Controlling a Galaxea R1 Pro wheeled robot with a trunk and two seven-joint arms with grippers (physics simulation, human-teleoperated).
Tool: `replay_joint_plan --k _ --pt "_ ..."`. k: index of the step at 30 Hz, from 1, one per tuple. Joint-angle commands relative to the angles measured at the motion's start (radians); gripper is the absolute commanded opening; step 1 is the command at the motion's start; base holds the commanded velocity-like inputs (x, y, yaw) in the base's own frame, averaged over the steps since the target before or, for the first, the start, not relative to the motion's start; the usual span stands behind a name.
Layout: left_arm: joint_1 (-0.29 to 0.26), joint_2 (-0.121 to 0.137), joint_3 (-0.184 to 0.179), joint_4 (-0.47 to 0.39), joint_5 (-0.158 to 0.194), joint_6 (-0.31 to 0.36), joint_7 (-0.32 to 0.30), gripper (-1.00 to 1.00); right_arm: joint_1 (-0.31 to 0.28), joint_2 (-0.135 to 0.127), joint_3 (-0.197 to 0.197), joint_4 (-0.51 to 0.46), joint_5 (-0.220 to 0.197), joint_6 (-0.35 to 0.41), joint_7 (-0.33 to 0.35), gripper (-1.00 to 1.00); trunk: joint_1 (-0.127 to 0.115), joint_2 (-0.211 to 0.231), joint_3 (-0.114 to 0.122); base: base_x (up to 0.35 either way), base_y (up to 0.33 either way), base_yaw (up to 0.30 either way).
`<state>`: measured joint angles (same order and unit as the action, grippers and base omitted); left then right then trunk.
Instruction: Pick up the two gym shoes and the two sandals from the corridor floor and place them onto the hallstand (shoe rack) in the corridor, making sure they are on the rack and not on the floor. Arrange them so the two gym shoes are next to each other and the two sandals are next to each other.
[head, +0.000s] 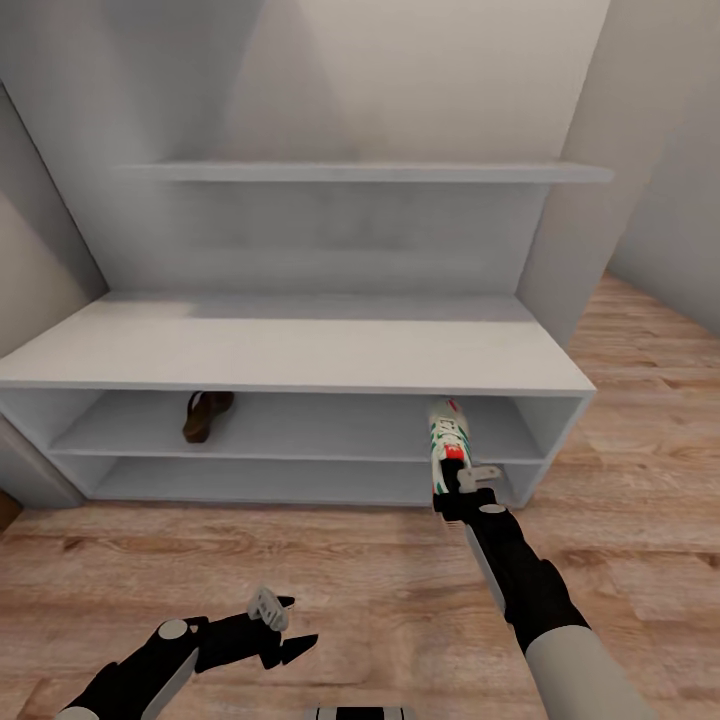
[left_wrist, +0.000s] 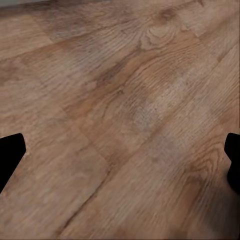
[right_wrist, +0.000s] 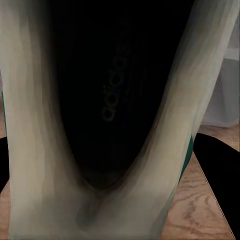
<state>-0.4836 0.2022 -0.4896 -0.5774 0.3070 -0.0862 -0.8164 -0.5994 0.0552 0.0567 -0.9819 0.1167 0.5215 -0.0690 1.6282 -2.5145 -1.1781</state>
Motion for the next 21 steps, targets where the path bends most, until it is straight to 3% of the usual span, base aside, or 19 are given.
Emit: replay_joint_plan --k 1,6,16,21 --pt "-0.001 0.001 -0.007 0.001 0.005 -0.009 0.003 1.00 0.000 0.000 0.002 -0.001 0.011 0.007 -0.002 -1.00 0.000 0.000 -0.001 0.344 0.006 0.000" --pt "-0.001 0.002 -0.007 0.001 0.004 -0.009 0.002 1.00 0.000 0.000 0.002 -0.001 0.011 0.007 -0.002 -1.00 0.000 0.000 -0.001 0.209 0.002 0.000" --pt "-0.001 0.002 -0.007 0.001 0.004 -0.009 0.002 1.00 0.000 0.000 0.002 0.000 0.011 0.007 0.000 -1.00 0.000 0.000 -0.001 0.024 0.000 0.000" --pt "-0.001 0.002 -0.007 0.001 0.004 -0.009 0.002 1.00 0.000 0.000 0.001 0.000 0.011 0.007 0.001 -1.00 0.000 0.000 -0.001 0.241 0.050 0.000"
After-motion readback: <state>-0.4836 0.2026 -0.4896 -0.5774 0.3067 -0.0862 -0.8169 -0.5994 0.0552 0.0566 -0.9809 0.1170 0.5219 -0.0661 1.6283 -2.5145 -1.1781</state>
